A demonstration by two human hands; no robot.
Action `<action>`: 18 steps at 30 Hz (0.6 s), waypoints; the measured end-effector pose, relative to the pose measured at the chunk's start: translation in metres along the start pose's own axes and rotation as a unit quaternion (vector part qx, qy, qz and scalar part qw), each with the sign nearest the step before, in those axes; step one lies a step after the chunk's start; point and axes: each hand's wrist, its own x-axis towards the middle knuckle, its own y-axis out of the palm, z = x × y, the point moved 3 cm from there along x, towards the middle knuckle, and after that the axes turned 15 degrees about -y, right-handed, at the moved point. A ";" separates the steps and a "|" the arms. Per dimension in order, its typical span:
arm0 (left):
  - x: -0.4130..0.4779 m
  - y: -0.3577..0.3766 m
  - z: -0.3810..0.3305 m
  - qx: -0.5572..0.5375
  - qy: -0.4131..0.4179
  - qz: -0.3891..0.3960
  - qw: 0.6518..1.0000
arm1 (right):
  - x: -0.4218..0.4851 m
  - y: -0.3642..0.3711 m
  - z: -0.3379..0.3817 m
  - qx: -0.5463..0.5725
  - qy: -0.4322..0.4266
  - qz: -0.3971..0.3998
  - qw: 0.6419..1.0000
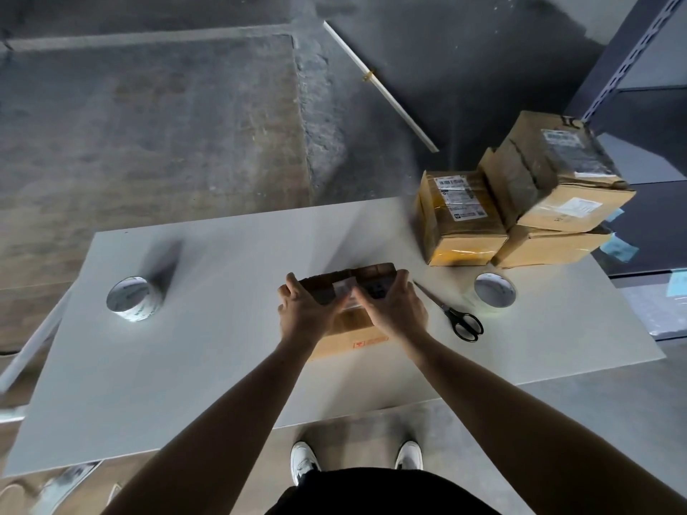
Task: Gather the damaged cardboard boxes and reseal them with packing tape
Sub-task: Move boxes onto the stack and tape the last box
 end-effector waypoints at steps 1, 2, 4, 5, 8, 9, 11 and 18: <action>0.001 0.000 0.001 -0.011 0.001 0.003 1.000 | 0.001 0.000 -0.001 0.001 -0.006 -0.006 1.000; 0.004 -0.001 0.002 -0.021 0.003 0.006 1.000 | 0.002 -0.001 -0.002 0.004 -0.011 -0.011 1.000; 0.009 -0.001 0.005 -0.036 0.010 0.011 0.999 | 0.004 -0.002 -0.006 0.006 -0.021 -0.013 1.000; 0.011 -0.001 0.007 -0.043 0.013 0.012 0.999 | 0.005 -0.003 -0.007 0.007 -0.025 -0.011 1.000; 0.013 -0.002 0.010 -0.074 0.021 0.020 0.997 | 0.007 -0.005 -0.011 0.005 -0.029 -0.003 1.000; 0.013 -0.003 0.011 -0.082 0.025 0.019 0.996 | 0.008 -0.006 -0.012 0.005 -0.031 -0.003 1.000; 0.012 -0.005 0.013 -0.088 0.037 0.010 0.995 | 0.009 -0.007 -0.014 0.010 -0.029 -0.004 1.000; 0.010 -0.014 0.018 -0.073 0.051 0.000 0.996 | 0.007 -0.011 -0.016 0.023 -0.061 -0.027 0.997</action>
